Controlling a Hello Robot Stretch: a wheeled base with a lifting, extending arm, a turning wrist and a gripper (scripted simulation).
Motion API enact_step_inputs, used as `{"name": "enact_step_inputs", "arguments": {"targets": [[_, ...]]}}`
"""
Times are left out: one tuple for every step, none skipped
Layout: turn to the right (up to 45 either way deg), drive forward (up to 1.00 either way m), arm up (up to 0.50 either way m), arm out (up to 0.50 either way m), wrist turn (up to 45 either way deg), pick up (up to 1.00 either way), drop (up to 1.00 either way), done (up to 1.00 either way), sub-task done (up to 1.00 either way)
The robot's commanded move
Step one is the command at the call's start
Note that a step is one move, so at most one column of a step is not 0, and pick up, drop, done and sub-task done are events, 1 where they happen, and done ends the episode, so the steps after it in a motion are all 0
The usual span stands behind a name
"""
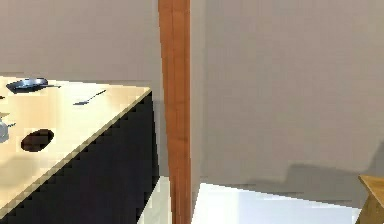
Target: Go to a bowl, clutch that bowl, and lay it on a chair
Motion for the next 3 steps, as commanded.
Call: {"name": "enact_step_inputs", "arguments": {"targets": [[0.0,0.00,0.38,0.00,0.0,0.00,0.00,0.00,0.00],[0.0,0.00,0.00,0.44,0.0,0.00,0.00,0.00,0.00],[0.0,0.00,0.00,0.00,45.0,0.00,0.00,0.00,0.00]]}}
